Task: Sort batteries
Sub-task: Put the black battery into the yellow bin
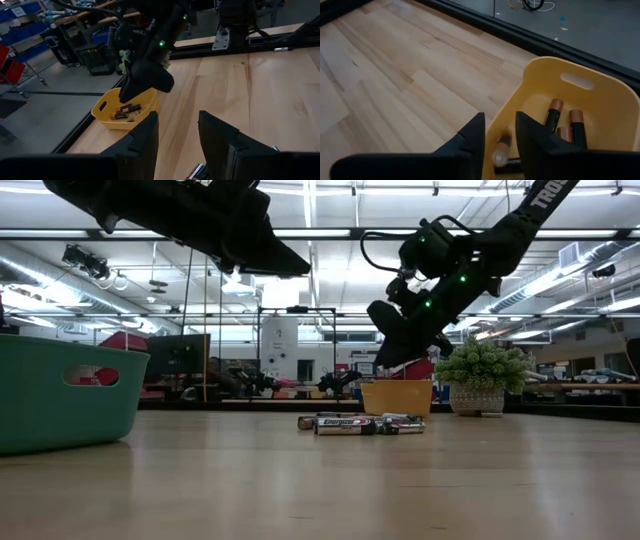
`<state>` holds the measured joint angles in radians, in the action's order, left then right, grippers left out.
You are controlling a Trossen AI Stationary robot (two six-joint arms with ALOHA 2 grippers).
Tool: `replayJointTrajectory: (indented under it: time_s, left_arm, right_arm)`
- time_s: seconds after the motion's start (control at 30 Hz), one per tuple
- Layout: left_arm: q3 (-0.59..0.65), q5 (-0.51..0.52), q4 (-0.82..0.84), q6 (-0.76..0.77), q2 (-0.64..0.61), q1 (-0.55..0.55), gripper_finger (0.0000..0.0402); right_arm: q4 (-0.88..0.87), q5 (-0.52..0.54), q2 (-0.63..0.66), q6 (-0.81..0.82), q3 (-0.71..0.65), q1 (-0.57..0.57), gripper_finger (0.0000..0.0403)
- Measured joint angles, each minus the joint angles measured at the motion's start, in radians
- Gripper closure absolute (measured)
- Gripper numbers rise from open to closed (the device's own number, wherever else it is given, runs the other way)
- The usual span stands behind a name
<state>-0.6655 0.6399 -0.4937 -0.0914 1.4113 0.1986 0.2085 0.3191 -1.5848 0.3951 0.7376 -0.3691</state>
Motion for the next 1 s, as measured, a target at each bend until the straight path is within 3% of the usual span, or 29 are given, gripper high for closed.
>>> replayJointTrajectory:
  time_s: [0.23, 0.37, 0.63, 0.8, 1.0]
  left_arm:
    - [0.000, -0.013, 0.049, 0.020, 0.000, 0.000, 0.0266]
    - [0.000, -0.020, 0.133, 0.049, 0.000, 0.000, 0.0266]
    - [0.000, -0.217, 0.250, 0.048, 0.027, -0.001, 0.0266]
    - [0.000, -0.284, 0.254, 0.046, 0.076, -0.001, 0.0266]
    - [0.000, -0.240, 0.301, 0.032, 0.103, -0.003, 0.0266]
  right_arm:
    - [0.025, 0.001, 0.038, -0.038, 0.000, 0.019, 0.0276]
    - [0.056, -0.002, 0.104, -0.137, 0.000, 0.074, 0.0277]
    - [0.061, -0.030, 0.199, -0.285, 0.000, 0.274, 0.0278]
    - [0.068, -0.023, 0.135, -0.275, 0.000, 0.410, 0.0278]
    - [-0.014, 0.046, -0.027, -0.185, 0.074, 0.468, 0.0279]
